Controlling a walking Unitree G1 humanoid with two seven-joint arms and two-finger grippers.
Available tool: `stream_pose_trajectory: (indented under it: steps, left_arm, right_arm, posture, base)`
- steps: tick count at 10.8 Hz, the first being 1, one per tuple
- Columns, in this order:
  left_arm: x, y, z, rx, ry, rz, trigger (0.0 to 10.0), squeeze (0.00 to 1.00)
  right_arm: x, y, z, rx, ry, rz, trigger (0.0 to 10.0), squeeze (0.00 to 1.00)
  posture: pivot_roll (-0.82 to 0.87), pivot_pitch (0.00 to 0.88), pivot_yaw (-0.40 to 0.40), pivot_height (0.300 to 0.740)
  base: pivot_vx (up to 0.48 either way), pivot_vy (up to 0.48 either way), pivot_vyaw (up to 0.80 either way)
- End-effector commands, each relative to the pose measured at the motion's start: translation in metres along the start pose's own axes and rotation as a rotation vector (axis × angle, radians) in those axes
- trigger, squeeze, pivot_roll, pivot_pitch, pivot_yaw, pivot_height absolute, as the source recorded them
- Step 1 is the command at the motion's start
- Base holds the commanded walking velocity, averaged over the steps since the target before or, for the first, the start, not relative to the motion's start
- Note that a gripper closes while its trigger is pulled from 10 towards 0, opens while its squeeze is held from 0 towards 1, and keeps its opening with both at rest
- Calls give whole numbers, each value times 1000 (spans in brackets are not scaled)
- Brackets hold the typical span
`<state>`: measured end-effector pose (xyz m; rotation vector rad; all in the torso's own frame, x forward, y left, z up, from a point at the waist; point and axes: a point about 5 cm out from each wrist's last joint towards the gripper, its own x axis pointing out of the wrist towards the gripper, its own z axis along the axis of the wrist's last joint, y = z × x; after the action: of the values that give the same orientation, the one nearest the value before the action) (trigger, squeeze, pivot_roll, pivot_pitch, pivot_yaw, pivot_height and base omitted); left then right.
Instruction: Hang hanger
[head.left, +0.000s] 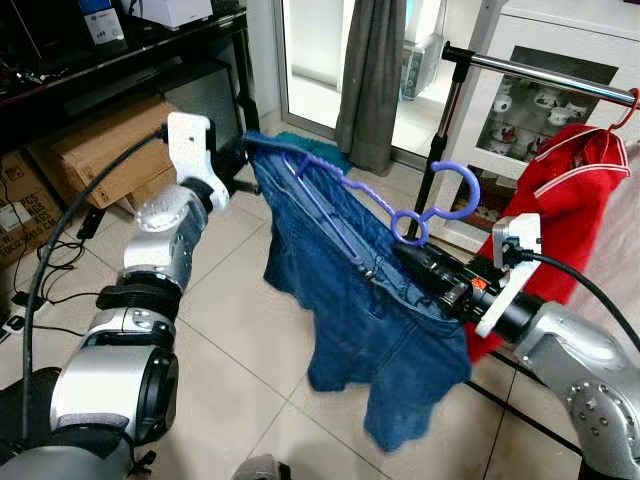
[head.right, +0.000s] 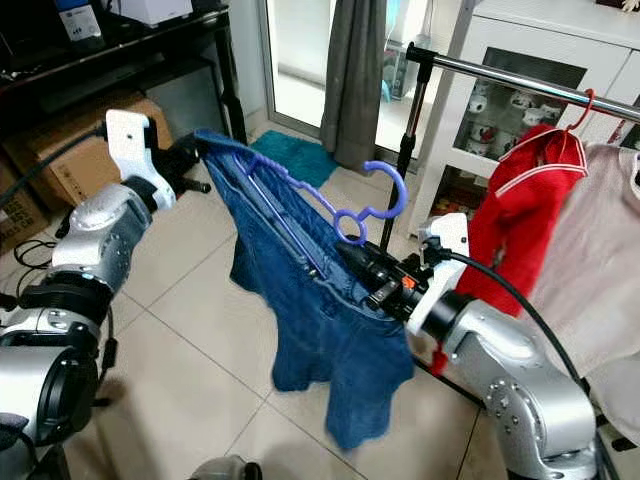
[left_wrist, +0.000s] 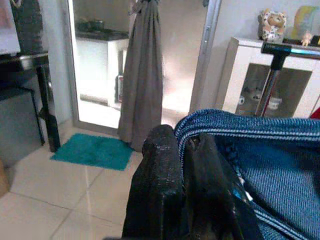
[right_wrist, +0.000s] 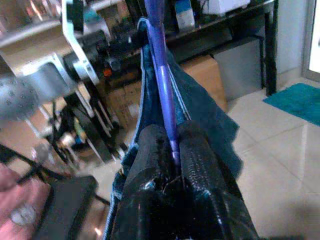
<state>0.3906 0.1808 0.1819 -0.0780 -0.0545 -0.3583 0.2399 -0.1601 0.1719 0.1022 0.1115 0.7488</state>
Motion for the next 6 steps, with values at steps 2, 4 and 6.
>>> stream_pose_trajectory:
  steps: [2, 4, 6]
  left_arm:
    - [-7, 19, 15, 111, 33, -28, 0, 0]
    - [-1, -16, 8, 177, 146, -317, 0, 0]
    - [-2, -21, 16, 74, 169, -424, 0, 0]
  right_arm:
    - [-8, -10, -5, -279, 156, -59, 0, 0]
    - [3, -3, -10, -444, 261, 34, 0, 0]
    - [-5, -5, -23, -498, 353, 83, 0, 0]
  posture:
    - [-7, 0, 57, 740]
    - [0, 5, 54, 740]
    - [8, 14, 53, 740]
  base:
    - [0, 0, 0]
    - [0, 0, 0]
    - [0, 0, 0]
